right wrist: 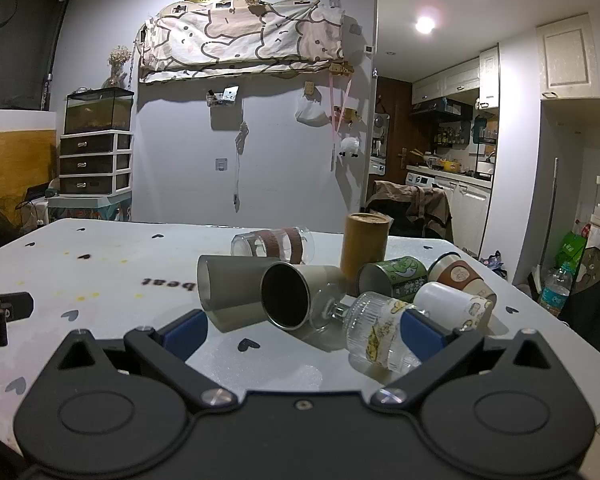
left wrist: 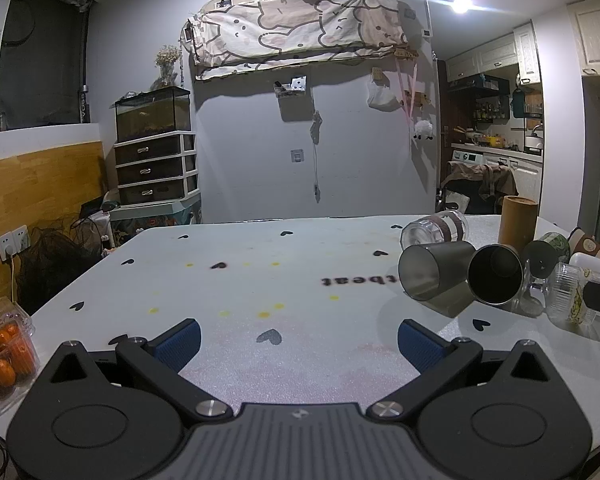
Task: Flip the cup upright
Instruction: 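Move the right tool toward the upside-down clear ribbed glass among the cups, then close the right tool on the ribbed glass body and lift it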
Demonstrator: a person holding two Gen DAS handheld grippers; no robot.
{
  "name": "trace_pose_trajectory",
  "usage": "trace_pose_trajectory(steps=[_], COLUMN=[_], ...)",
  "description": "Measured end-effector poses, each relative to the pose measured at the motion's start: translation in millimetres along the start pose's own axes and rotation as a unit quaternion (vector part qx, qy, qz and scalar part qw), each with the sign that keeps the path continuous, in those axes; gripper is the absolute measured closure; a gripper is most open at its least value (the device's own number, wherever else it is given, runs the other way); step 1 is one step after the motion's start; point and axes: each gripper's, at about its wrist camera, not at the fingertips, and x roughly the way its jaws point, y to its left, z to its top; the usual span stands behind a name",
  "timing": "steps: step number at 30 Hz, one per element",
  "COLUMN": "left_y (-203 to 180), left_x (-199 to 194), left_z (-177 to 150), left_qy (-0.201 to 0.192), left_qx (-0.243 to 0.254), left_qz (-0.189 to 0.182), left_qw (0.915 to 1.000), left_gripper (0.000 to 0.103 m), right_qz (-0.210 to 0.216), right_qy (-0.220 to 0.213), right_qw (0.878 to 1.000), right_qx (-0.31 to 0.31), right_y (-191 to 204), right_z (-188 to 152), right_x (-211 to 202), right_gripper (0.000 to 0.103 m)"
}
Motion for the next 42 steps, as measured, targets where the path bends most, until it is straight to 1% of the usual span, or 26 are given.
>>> trace_pose_trajectory(steps=[22, 27, 32, 35, 37, 39, 42], left_y=[-1.2, -0.6, -1.7, -1.6, -2.1, -2.5, -4.1], left_x=[2.1, 1.5, 2.3, 2.3, 2.4, 2.7, 2.4], left_z=[-3.1, -2.7, -3.9, -3.9, -4.3, -4.5, -6.5], left_qy=[0.0, 0.0, 0.001, 0.001, 0.002, 0.002, 0.002], left_qx=[0.001, 0.001, 0.001, 0.001, 0.001, 0.0, 0.001], left_qz=[-0.003, -0.002, -0.003, -0.003, -0.003, -0.004, -0.007], left_qw=[1.0, 1.0, 1.0, 1.0, 1.0, 1.0, 1.0], left_gripper=[0.0, 0.0, 0.0, 0.0, 0.0, 0.0, 0.0], right_qz=[0.001, -0.001, -0.014, -0.023, -0.016, 0.003, 0.036], right_qy=[0.006, 0.007, 0.013, 0.003, 0.002, 0.012, 0.037], right_qw=[1.0, 1.0, 0.999, 1.0, 0.999, 0.997, 0.99], right_qx=[0.005, 0.018, 0.028, 0.004, -0.027, -0.07, -0.129], right_y=[-2.1, -13.7, -35.3, -47.8, -53.9, -59.7, -64.4], right_z=[-3.8, -3.7, -0.6, 2.7, 5.3, 9.7, 13.8], right_x=[1.4, 8.8, 31.7, 49.7, 63.1, 78.1, 97.6], right_gripper=[0.0, 0.0, 0.0, 0.0, 0.0, 0.0, 0.0])
